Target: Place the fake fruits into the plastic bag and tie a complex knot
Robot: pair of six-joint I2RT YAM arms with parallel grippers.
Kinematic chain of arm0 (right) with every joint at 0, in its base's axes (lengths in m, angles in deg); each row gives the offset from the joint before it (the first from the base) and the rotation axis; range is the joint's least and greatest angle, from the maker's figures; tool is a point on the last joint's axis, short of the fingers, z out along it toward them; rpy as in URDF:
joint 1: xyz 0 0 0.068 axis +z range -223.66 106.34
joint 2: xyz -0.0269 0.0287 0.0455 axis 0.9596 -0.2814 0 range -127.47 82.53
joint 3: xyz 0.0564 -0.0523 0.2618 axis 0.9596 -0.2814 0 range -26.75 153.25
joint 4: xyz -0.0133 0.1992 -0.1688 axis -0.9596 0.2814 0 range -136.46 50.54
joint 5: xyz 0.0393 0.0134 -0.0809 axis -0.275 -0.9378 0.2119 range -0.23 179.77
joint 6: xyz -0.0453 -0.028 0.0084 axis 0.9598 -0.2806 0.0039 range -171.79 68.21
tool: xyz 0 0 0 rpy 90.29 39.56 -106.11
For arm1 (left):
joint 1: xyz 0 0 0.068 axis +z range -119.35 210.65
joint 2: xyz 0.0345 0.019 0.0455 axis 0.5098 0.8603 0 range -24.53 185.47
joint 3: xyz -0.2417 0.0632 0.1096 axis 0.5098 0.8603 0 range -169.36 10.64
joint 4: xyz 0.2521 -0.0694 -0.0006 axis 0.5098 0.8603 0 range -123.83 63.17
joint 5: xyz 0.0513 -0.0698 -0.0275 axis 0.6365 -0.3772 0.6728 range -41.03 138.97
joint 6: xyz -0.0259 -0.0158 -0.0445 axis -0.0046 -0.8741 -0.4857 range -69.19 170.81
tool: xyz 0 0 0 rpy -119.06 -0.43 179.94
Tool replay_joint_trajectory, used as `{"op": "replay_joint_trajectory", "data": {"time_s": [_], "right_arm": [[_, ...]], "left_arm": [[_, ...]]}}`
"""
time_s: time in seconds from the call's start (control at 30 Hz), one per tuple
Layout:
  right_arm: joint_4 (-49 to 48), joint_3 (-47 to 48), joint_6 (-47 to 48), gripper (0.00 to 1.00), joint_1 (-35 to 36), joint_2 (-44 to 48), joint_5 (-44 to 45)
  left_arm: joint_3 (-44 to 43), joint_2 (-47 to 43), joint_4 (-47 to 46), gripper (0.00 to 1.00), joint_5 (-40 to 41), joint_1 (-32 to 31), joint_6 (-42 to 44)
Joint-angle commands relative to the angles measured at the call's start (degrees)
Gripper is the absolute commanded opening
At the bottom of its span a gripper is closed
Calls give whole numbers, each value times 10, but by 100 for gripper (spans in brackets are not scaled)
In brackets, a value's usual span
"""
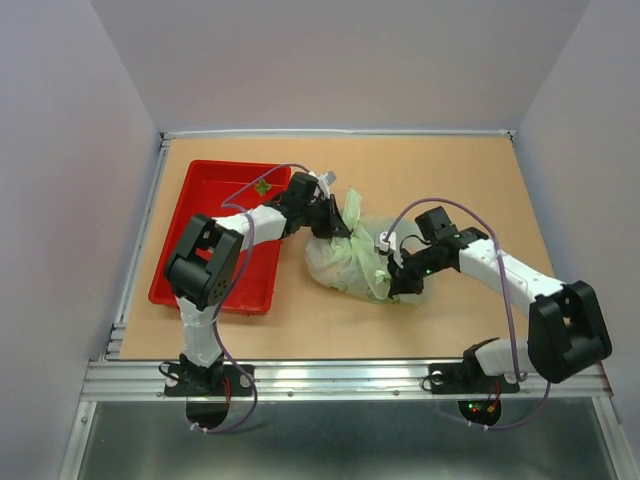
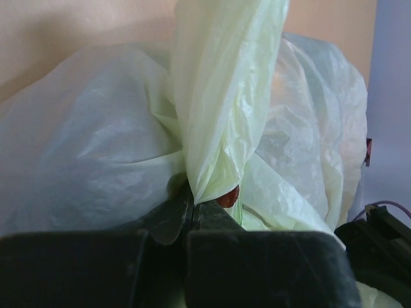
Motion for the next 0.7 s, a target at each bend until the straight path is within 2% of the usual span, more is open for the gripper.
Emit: {"op": "replay_joint_trajectory", "data": {"time_s": [0.0, 0.23, 0.33, 0.5, 0.57, 0.67], "right_arm": [[59, -6, -5, 0, 1, 53, -5], [58, 47, -50, 0, 0, 66, -25], [51, 36, -32, 1, -1, 16, -25], [14, 28, -19, 0, 0, -56, -6], [15, 41, -25, 0, -1, -65, -9], [17, 83, -89, 0, -3, -34, -15]], "left_arm": [[34, -104, -10, 0, -4, -2, -15], [59, -192, -23, 0, -12, -3, 34], [63, -177, 8, 0, 26, -1, 58], [70, -126, -19, 0, 27, 4, 56], [61, -120, -32, 0, 9, 5, 63], [65, -142, -68, 0, -21, 7, 90]]}}
